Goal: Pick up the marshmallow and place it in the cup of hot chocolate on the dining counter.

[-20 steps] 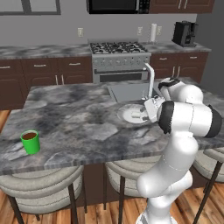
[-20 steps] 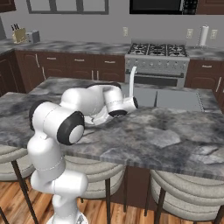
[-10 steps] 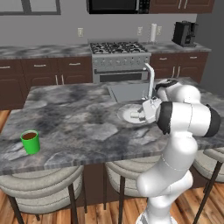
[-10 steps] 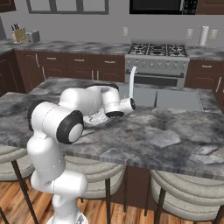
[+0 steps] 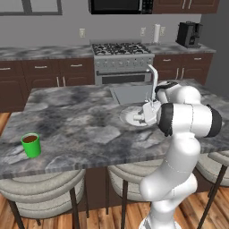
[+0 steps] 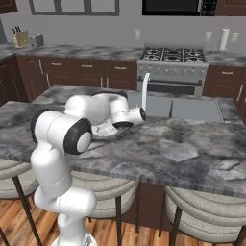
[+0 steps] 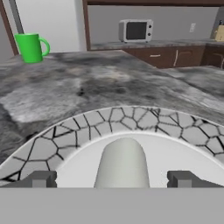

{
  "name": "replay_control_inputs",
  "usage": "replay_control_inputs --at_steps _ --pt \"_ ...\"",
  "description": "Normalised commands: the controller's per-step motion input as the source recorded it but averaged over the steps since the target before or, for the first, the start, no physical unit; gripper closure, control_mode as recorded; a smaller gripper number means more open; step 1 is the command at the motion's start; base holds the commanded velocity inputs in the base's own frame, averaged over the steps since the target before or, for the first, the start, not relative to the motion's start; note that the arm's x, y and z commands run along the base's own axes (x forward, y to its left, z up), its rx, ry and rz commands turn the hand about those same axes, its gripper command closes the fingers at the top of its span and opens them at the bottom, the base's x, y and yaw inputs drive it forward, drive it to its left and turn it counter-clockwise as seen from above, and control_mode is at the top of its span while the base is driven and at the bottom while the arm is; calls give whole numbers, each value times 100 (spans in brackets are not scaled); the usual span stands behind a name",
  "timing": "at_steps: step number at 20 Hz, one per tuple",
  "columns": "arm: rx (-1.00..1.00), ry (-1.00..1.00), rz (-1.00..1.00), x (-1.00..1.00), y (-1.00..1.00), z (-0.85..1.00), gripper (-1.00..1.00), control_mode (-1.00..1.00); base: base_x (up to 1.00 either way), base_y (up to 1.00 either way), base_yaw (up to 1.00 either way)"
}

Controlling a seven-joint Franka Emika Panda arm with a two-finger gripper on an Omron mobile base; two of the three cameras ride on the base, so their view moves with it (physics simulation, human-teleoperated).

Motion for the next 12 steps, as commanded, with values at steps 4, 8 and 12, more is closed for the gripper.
replay_control_inputs --at_steps 4,8,12 --pt "0 0 0 6 -3 -8 -100 -100 0 0 0" --pt "0 0 0 0 0 -14 100 -100 0 0 0" --pt "0 0 0 0 1 -1 100 -100 0 0 0"
